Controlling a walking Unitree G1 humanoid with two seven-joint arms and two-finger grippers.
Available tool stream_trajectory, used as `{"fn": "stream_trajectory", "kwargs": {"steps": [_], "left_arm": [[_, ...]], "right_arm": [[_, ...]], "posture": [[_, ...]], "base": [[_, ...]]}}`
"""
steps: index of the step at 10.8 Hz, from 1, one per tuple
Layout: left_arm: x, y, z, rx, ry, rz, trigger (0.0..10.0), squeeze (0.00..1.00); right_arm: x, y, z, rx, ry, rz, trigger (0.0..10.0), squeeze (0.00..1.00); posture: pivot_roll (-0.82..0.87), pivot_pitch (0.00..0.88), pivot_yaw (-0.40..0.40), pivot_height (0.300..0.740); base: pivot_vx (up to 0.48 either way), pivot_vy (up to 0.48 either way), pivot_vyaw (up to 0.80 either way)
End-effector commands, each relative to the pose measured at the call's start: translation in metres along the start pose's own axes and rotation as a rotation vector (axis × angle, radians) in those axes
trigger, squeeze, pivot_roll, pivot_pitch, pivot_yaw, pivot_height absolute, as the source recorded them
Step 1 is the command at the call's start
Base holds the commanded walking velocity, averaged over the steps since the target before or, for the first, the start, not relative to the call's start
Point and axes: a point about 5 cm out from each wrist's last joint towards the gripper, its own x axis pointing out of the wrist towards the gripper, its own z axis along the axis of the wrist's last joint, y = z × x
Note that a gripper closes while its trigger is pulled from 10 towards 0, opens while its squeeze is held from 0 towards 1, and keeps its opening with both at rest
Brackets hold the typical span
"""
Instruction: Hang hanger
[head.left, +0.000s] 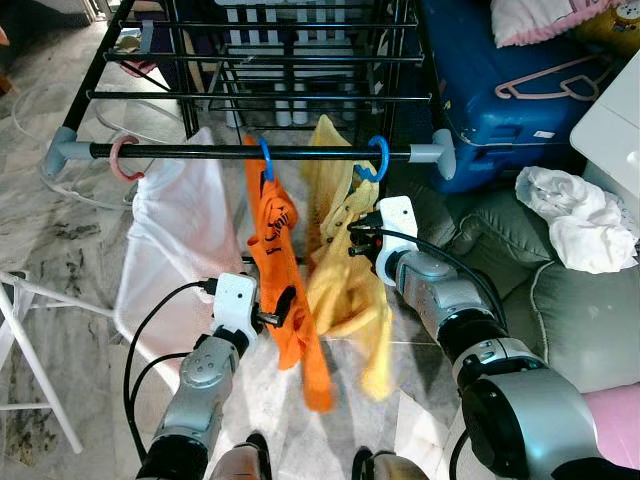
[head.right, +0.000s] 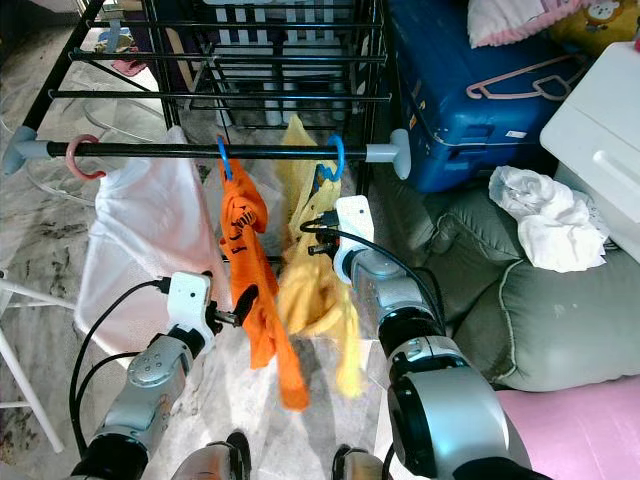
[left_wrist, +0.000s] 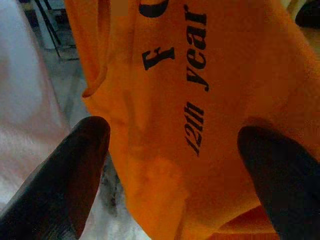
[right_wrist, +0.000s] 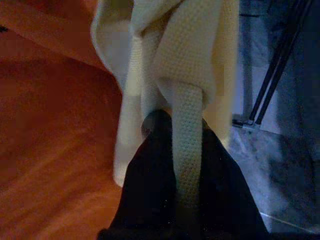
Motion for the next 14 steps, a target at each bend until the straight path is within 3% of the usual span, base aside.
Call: {"fn": "stream_trajectory", "kwargs": {"steps": [1, 5, 6, 11, 14], "left_arm": [[-0.003, 0.0, -0.003, 0.009, 0.017, -0.002, 10.0, 0.0], [-0.001, -0.001, -0.003, 0.006, 0.02, -0.002, 10.0, 0.0], [-0.001, -0.002, -0.003, 0.005, 0.021, -0.003, 10.0, 0.0], [0.001, 0.001, -0.003, 0.012, 0.025, -0.003, 10.0, 0.0], [0.001, -0.003, -0.005, 0.01, 0.028, -0.011, 10.0, 0.0]], "right_arm": [[0.0, -0.002, -0.011, 0.009, 0.048, -0.014, 10.0, 0.0], [-0.006, -0.011, -0.032, 0.016, 0.081, -0.058, 10.0, 0.0], [-0.006, -0.014, -0.031, 0.037, 0.055, -0.064, 10.0, 1.0], [-0.009, -0.013, -0.023, -0.049, -0.047, -0.058, 10.0, 1.0], [-0.012, -0.015, -0.03, -0.045, -0.053, -0.042, 10.0, 1.0]], "posture": [[-0.04, 0.152, -0.013, 0.74], [-0.05, 0.143, -0.016, 0.74], [-0.05, 0.144, -0.016, 0.74], [-0.05, 0.135, -0.022, 0.74], [-0.05, 0.127, -0.019, 0.74]], "base": [[0.0, 0.0, 0.0], [0.0, 0.0, 0.0], [0.0, 0.0, 0.0], [0.0, 0.0, 0.0], [0.0, 0.0, 0.0]]}}
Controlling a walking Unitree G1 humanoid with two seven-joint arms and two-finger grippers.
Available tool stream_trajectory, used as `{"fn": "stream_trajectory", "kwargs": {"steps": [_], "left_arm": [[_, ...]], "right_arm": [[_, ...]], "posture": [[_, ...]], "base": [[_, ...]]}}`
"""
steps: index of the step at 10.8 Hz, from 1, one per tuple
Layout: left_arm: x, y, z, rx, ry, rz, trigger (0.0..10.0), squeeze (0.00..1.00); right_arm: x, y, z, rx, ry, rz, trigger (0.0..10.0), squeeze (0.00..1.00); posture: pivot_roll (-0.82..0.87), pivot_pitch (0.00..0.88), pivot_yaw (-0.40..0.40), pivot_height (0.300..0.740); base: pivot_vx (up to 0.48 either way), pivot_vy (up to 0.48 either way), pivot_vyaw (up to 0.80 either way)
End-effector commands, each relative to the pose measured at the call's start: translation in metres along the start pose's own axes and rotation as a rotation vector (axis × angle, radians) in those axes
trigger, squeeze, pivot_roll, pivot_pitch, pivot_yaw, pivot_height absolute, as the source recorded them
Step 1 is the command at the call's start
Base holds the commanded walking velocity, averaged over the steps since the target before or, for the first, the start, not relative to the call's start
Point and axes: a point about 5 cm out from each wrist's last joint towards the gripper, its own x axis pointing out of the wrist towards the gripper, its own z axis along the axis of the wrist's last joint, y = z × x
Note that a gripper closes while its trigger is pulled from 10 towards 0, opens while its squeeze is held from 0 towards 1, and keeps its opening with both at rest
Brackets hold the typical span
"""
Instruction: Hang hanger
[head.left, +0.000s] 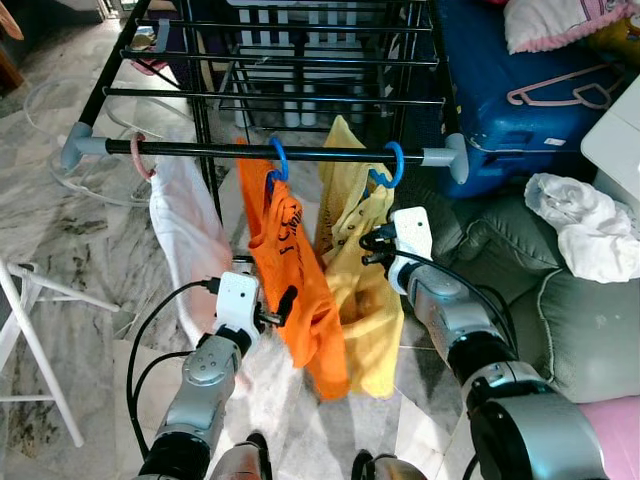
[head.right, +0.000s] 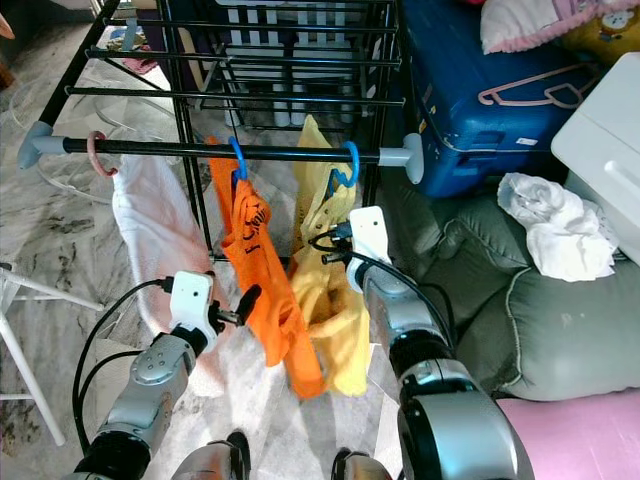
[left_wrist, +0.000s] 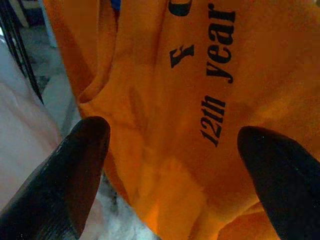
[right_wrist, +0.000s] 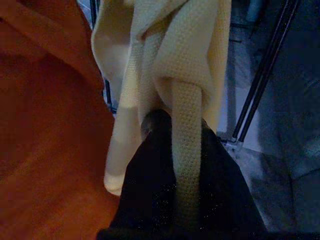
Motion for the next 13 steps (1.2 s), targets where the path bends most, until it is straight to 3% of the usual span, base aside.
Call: {"fn": "stream_trajectory", "kwargs": {"steps": [1, 2, 4, 7, 10, 11, 12, 13], "left_arm": [[-0.001, -0.001, -0.005, 0.01, 0.024, -0.01, 10.0, 0.0], [0.0, -0.002, -0.004, 0.012, 0.025, -0.013, 10.0, 0.0], [-0.001, -0.002, -0.005, 0.012, 0.03, -0.018, 10.0, 0.0], [-0.001, -0.002, -0.007, 0.012, 0.04, -0.025, 10.0, 0.0], [0.0, -0.003, -0.007, 0.01, 0.044, -0.032, 10.0, 0.0], [-0.001, -0.003, -0.007, 0.01, 0.046, -0.035, 10.0, 0.0], [-0.001, -0.003, -0.008, 0.01, 0.048, -0.038, 10.0, 0.0], [-0.001, -0.004, -0.009, 0.009, 0.051, -0.043, 10.0, 0.0]], "right_arm": [[-0.003, -0.001, -0.014, -0.008, 0.046, -0.001, 10.0, 0.15], [-0.003, -0.006, -0.008, -0.01, 0.013, -0.062, 10.0, 0.0], [-0.002, -0.009, -0.003, 0.008, -0.012, -0.109, 10.0, 0.0], [0.002, -0.001, -0.003, 0.011, 0.007, -0.115, 10.0, 0.0], [0.006, 0.002, 0.008, 0.01, -0.023, -0.197, 10.0, 0.0], [0.006, 0.003, 0.007, 0.018, -0.023, -0.202, 9.3, 0.0], [0.006, 0.004, 0.005, 0.015, -0.014, -0.206, 10.0, 0.0], [0.006, 0.004, 0.003, 0.023, -0.006, -0.211, 10.0, 0.0]], "posture": [[-0.05, 0.128, -0.016, 0.74], [-0.05, 0.131, -0.012, 0.74], [-0.05, 0.132, -0.01, 0.74], [-0.05, 0.128, -0.01, 0.74], [-0.04, 0.124, -0.005, 0.74], [-0.04, 0.123, -0.005, 0.74], [-0.04, 0.123, -0.005, 0.74], [-0.04, 0.123, -0.004, 0.74]], "base": [[0.0, 0.0, 0.0], [0.0, 0.0, 0.0], [0.0, 0.0, 0.0], [0.0, 0.0, 0.0], [0.0, 0.0, 0.0], [0.0, 0.0, 0.0], [0.0, 0.0, 0.0], [0.0, 0.0, 0.0]]}}
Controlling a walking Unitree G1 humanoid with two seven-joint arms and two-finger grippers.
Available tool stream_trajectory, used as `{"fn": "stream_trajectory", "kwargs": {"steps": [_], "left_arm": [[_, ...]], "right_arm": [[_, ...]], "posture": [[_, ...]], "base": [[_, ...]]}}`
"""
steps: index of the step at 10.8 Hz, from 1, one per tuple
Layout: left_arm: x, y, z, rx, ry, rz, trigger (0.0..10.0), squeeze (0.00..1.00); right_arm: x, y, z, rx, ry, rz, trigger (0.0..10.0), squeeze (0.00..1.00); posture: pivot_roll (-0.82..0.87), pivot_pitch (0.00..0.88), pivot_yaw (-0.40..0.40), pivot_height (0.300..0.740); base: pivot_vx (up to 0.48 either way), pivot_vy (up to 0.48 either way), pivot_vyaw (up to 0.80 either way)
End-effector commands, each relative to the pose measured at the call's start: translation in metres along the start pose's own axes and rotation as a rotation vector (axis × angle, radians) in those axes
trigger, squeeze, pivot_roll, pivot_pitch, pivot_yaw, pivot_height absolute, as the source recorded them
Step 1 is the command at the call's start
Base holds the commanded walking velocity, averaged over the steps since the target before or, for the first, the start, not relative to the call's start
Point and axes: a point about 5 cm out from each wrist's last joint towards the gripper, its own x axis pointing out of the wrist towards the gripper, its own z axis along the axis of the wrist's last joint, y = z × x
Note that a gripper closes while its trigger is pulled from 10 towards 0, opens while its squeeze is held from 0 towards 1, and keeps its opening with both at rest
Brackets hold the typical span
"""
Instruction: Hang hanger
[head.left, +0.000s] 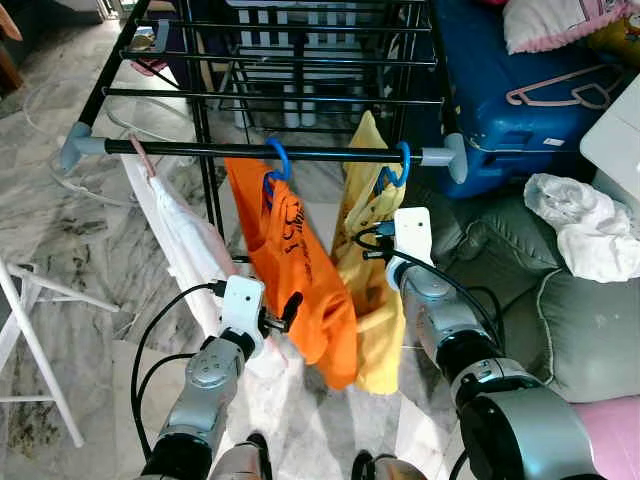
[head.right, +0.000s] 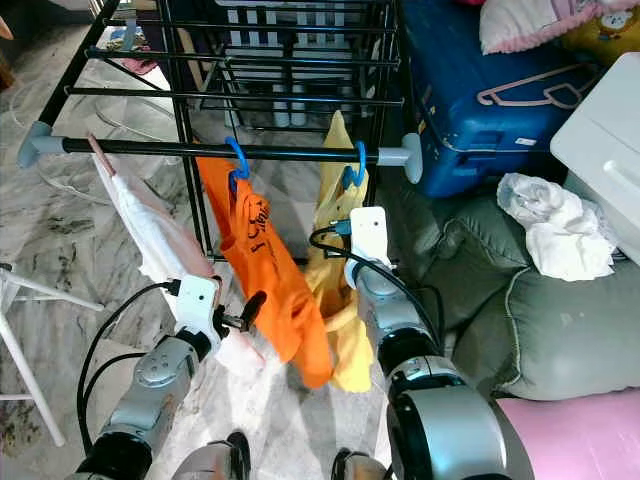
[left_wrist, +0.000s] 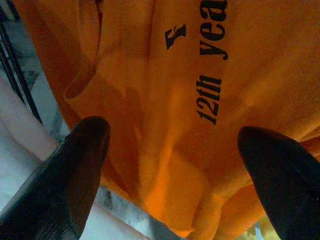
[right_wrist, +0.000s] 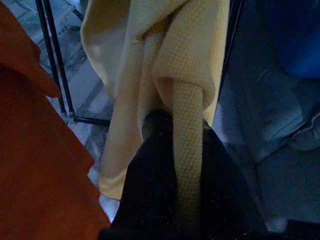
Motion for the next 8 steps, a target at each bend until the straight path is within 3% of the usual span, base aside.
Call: {"fn": "stream_trajectory", "kwargs": {"steps": [1, 2, 4, 5, 6, 8], "left_arm": [[-0.001, -0.001, -0.004, 0.005, 0.024, -0.012, 10.0, 0.0], [-0.001, -0.002, -0.004, 0.005, 0.025, -0.015, 10.0, 0.0], [0.0, -0.002, -0.004, 0.002, 0.024, -0.012, 10.0, 0.0], [0.0, 0.0, -0.004, 0.008, 0.022, 0.019, 10.0, 0.0], [0.001, 0.0, -0.004, 0.009, 0.024, 0.03, 10.0, 0.0], [0.001, -0.002, -0.005, -0.011, 0.024, 0.04, 10.0, 0.0]], "right_arm": [[0.001, 0.0, 0.001, 0.02, -0.001, -0.008, 10.0, 0.0], [0.001, 0.0, 0.002, 0.04, -0.007, 0.0, 10.0, 1.0], [0.001, -0.001, 0.001, 0.025, -0.005, -0.003, 10.0, 1.0], [0.0, -0.001, 0.0, 0.018, -0.006, 0.006, 10.0, 0.68], [-0.001, -0.002, -0.003, 0.009, -0.005, 0.012, 10.0, 0.0], [-0.003, -0.007, -0.01, -0.005, 0.005, 0.02, 10.0, 0.0]], "posture": [[-0.04, 0.123, -0.004, 0.74], [-0.04, 0.123, -0.003, 0.74], [-0.04, 0.122, -0.007, 0.74], [-0.04, 0.121, -0.01, 0.74], [-0.04, 0.121, -0.014, 0.74], [-0.04, 0.123, -0.025, 0.74]], "base": [[0.0, 0.0, 0.0], [0.0, 0.0, 0.0], [0.0, 0.0, 0.0], [0.0, 0.0, 0.0], [0.0, 0.0, 0.0], [0.0, 0.0, 0.0]]}}
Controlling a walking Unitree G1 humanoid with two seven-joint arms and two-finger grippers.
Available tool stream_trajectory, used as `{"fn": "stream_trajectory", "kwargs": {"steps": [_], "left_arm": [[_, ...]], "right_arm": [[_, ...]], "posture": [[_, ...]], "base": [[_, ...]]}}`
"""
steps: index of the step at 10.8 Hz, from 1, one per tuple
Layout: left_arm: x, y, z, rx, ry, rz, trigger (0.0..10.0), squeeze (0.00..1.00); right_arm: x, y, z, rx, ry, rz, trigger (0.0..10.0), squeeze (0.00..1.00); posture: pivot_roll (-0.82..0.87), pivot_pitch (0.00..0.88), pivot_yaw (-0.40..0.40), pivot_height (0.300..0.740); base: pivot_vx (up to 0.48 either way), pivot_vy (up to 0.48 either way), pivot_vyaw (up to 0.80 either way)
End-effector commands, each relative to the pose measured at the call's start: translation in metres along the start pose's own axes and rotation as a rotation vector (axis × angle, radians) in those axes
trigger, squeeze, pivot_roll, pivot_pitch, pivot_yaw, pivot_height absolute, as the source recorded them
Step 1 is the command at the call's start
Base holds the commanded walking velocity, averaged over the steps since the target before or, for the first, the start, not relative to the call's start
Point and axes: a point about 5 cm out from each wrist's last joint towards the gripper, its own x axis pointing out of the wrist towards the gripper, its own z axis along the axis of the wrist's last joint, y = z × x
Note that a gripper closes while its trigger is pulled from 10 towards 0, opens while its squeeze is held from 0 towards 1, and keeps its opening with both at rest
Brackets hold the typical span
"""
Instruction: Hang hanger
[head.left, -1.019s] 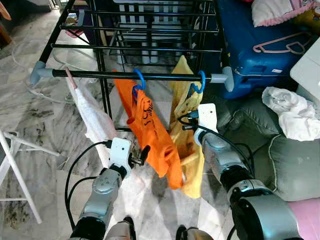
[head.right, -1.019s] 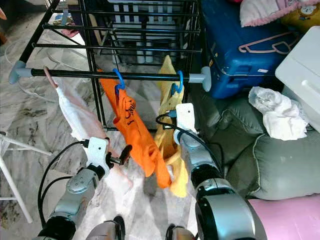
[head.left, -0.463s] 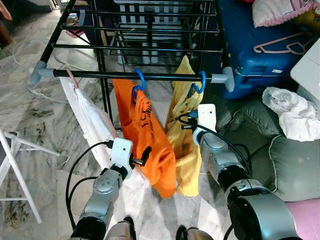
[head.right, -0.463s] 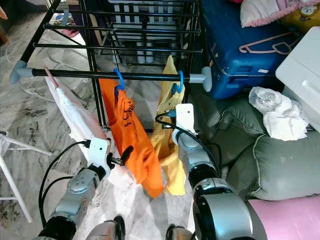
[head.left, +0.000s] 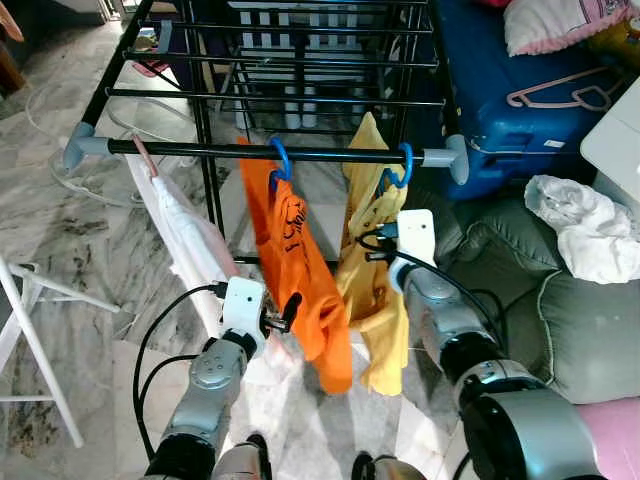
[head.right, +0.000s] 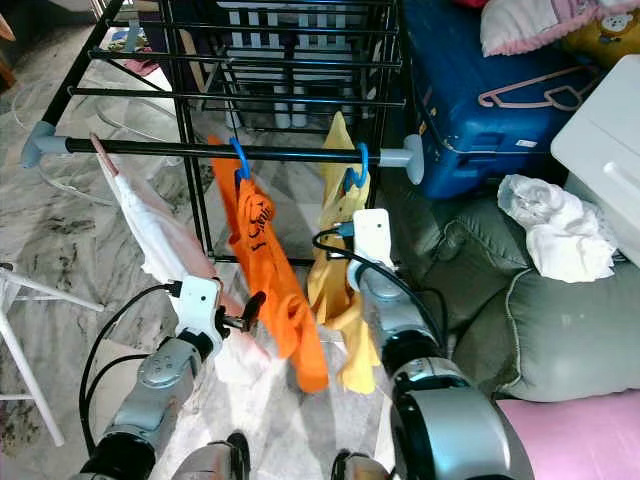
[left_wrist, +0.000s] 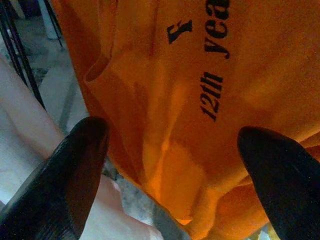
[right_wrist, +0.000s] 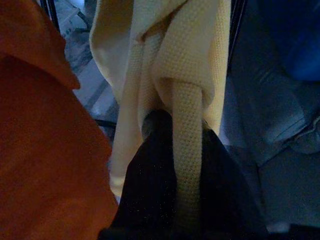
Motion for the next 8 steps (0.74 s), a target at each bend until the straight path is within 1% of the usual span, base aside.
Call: {"fn": "stream_trajectory", "kwargs": {"steps": [1, 4, 8], "left_arm": [[0.0, 0.0, -0.0039, -0.011, 0.02, 0.005, 10.0, 0.0], [0.0011, -0.0025, -0.0043, -0.019, 0.018, -0.003, 10.0, 0.0], [0.003, 0.0021, -0.0017, -0.002, 0.01, 0.006, 10.0, 0.0]], "right_arm": [[-0.0022, -0.0017, -0.0072, -0.005, 0.014, -0.002, 10.0, 0.0], [-0.002, -0.0031, -0.0051, -0.021, 0.003, -0.005, 10.0, 0.0], [-0.0038, -0.0085, -0.0076, -0.015, -0.009, -0.03, 10.0, 0.0]], "posture": [[-0.04, 0.124, -0.031, 0.74], [-0.05, 0.125, -0.035, 0.74], [-0.05, 0.115, -0.021, 0.74]], "base": [[0.0, 0.0, 0.0], [0.0, 0.0, 0.0], [0.0, 0.0, 0.0]]}}
